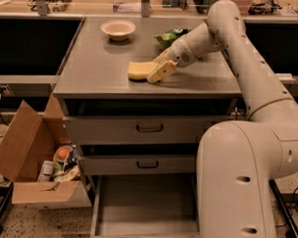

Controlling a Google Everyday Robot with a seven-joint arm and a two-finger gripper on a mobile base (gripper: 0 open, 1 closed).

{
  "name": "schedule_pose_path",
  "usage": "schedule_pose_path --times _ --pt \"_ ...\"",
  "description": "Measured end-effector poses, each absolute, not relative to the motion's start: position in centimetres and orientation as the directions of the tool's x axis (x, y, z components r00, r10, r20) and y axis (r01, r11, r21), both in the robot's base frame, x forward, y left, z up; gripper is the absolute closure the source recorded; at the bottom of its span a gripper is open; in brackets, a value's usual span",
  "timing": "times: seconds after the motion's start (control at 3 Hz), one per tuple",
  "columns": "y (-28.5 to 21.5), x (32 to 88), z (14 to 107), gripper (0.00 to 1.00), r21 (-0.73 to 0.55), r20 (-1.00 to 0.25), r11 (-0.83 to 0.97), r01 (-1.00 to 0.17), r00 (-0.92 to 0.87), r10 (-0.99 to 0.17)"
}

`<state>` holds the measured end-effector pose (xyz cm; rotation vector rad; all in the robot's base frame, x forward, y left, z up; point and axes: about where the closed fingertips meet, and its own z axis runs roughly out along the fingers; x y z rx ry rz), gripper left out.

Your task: Place sponge into bottom drawer

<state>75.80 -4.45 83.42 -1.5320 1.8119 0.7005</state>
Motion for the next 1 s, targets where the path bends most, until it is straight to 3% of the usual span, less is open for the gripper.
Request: schedule_pose_path --times 0.67,1.0 --pt "-4.4 74.3 85.8 0.88 -0.060 -0.742 0.143 -0.988 -0.052 -0.669" --pt "-4.5 69.1 88.8 1.00 -0.096 -0.744 0.125 -0.987 -0.013 -0.668"
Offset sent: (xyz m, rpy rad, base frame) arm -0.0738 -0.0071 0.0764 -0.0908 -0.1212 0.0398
